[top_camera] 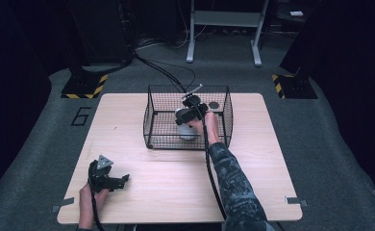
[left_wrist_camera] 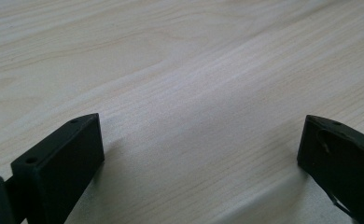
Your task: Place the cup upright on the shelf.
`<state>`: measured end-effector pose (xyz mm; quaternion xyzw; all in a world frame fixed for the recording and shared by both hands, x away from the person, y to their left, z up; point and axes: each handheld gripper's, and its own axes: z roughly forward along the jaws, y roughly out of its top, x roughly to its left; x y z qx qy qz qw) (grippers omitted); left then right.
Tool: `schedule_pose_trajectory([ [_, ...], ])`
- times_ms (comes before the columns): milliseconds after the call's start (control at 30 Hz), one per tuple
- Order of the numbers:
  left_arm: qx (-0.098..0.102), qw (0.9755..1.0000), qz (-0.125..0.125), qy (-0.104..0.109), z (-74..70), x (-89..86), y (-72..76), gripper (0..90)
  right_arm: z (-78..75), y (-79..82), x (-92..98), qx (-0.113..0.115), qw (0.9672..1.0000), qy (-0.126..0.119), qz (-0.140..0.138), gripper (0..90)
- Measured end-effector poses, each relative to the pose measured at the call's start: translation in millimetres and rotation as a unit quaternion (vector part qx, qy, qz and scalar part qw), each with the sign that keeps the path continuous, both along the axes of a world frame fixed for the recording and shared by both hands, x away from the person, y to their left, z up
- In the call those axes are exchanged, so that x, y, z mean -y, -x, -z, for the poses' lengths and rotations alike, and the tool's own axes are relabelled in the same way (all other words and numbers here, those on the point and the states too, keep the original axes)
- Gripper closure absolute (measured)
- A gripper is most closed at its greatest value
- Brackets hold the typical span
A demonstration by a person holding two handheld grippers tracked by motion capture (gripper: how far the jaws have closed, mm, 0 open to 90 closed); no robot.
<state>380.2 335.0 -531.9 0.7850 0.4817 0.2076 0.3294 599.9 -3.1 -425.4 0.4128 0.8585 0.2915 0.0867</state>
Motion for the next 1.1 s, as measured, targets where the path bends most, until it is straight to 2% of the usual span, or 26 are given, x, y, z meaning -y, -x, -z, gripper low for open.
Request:
schedule_pose_trajectory([
  [133, 0.002, 1.0, 0.0, -0.001, 0.1, -0.1, -0.3, 0.4, 0.2, 2.7, 2.5, -0.003, 1.0, 0.004, -0.005, 5.8],
  [600, 0.003, 1.0, 0.002, -0.003, -0.1, -0.5, -0.5, 0.4, 3.9, 14.8, 9.2, 0.01, 0.9998, 0.013, -0.011, 5.6],
  [667, 0.001, 1.0, 0.003, -0.006, -0.4, -0.8, -0.5, 0.4, 3.7, 16.1, 10.7, 0.006, 0.9998, 0.015, -0.01, 5.6],
  [700, 0.002, 1.0, 0.003, -0.006, -0.3, -0.9, -0.5, 0.4, 3.8, 15.9, 11.9, 0.01, 0.9996, 0.019, -0.016, 5.5],
  [767, 0.001, 1.0, 0.003, -0.006, -0.4, -0.9, -0.5, 0.4, 3.9, 16.6, 11.8, 0.01, 0.9997, 0.019, -0.015, 5.5],
  [900, 0.001, 1.0, 0.004, -0.006, -0.4, -0.9, -0.5, 0.4, 3.6, 19.8, 8.2, 0.013, 0.9992, 0.034, -0.018, 5.5],
  [1100, 0.002, 1.0, 0.004, -0.006, -0.4, -0.9, -0.6, 0.4, 4.0, 22.8, 7.3, 0.014, 0.9993, 0.034, -0.011, 5.4],
])
